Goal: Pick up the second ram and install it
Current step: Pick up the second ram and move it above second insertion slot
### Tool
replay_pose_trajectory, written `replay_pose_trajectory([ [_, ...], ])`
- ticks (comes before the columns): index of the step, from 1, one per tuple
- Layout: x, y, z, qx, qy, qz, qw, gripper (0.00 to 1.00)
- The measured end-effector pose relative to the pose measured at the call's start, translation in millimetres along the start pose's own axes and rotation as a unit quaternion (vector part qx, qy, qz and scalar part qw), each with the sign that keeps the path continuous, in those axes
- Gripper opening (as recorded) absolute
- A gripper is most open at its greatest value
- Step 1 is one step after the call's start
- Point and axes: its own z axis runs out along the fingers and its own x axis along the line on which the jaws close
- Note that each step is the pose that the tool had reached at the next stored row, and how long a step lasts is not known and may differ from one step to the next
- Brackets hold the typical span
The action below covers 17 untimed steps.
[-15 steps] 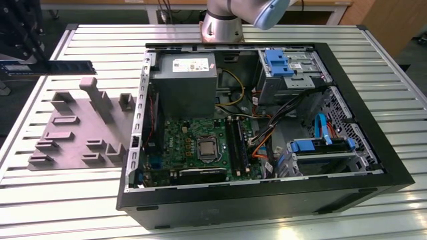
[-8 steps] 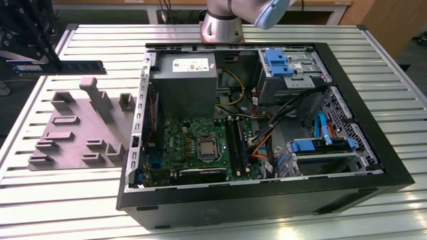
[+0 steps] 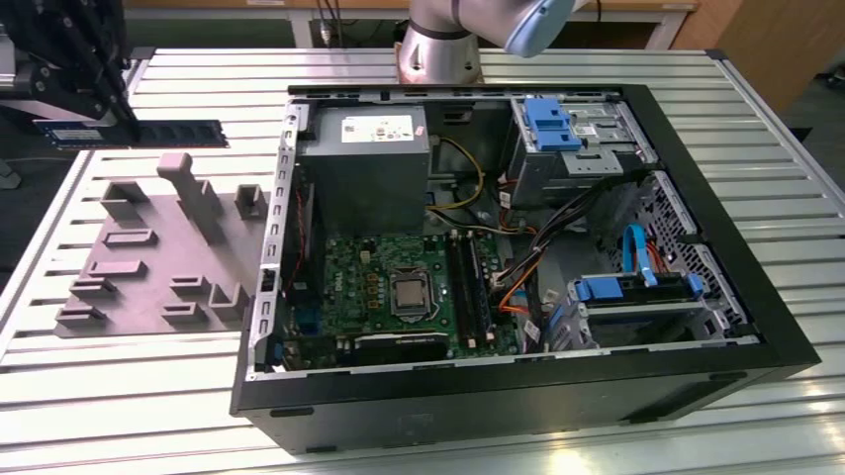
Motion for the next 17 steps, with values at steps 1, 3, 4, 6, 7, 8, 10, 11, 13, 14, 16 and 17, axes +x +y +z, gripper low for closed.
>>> replay_pose_trajectory([
  [1, -0.1, -2.6, 0.0, 0.0, 0.0, 0.0, 1.0, 0.14],
  [3, -0.3, -8.6, -0.1, 0.0, 0.0, 0.0, 1.0, 0.14],
  [4, -0.4, -11.3, -0.1, 0.0, 0.0, 0.0, 1.0, 0.14],
  [6, -0.6, -17.3, -0.2, 0.0, 0.0, 0.0, 1.0, 0.14],
  [7, -0.8, -20.9, -0.3, 0.0, 0.0, 0.0, 1.0, 0.14],
  [8, -0.9, -25.1, -0.4, 0.0, 0.0, 0.0, 1.0, 0.14],
  [10, -1.3, -34.3, -0.5, 0.0, 0.0, 0.0, 1.0, 0.14],
  [11, -1.4, -38.8, -0.6, 0.0, 0.0, 0.0, 1.0, 0.14],
  [13, -1.7, -47.8, -0.4, 0.0, 0.0, 0.0, 1.0, 0.14],
  [14, -1.9, -52.3, -0.3, 0.0, 0.0, 0.0, 1.0, 0.14],
  [16, -2.2, -61.7, 0.0, 0.0, 0.0, 0.0, 1.0, 0.14],
  [17, -2.4, -66.2, 0.2, 0.0, 0.0, 0.0, 1.0, 0.14],
])
